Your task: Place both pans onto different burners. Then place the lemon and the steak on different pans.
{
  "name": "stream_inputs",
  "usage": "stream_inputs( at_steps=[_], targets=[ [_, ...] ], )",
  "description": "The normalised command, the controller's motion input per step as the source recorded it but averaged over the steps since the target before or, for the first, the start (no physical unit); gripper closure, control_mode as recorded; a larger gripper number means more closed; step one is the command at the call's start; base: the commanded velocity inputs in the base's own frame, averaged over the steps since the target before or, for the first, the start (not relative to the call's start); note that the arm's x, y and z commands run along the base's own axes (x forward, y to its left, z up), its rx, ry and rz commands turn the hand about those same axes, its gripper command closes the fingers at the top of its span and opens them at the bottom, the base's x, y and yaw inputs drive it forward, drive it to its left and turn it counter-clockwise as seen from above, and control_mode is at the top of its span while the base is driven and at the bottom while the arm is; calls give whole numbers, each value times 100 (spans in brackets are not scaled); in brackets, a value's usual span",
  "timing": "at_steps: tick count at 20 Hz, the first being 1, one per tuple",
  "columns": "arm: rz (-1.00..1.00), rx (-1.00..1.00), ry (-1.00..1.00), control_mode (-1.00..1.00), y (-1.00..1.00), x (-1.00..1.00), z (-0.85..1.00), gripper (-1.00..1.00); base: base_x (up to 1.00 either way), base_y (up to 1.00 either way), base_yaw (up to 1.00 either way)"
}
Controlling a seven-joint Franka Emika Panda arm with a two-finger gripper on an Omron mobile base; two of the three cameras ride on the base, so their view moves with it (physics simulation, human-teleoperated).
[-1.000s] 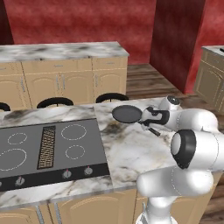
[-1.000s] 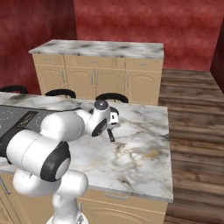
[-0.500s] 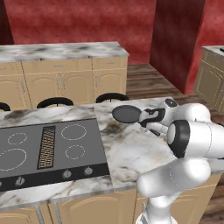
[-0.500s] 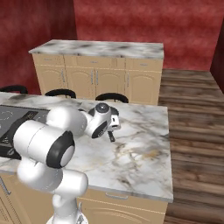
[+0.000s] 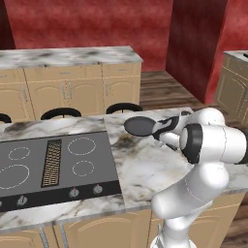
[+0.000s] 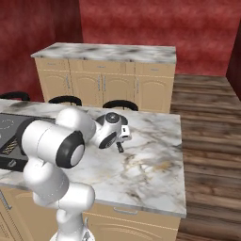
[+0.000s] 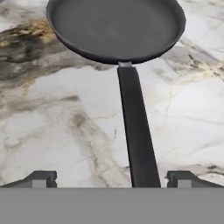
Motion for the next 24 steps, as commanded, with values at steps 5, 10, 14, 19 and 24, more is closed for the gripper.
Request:
stream_inputs(
  at_steps=[5,10,14,19,24],
  targets=[
    [0,0,0,-100,-3,26,-11,-100,0,0,0],
    [0,0,1,-100,-7,29,-13,-100,0,0,0],
    [0,0,2,-100,-5,28,-19,-100,0,0,0],
    [0,0,3,-100,-2,29,-24,-100,0,0,0],
    [0,0,3,-100,0,26,-24,-100,0,0,0]
  ],
)
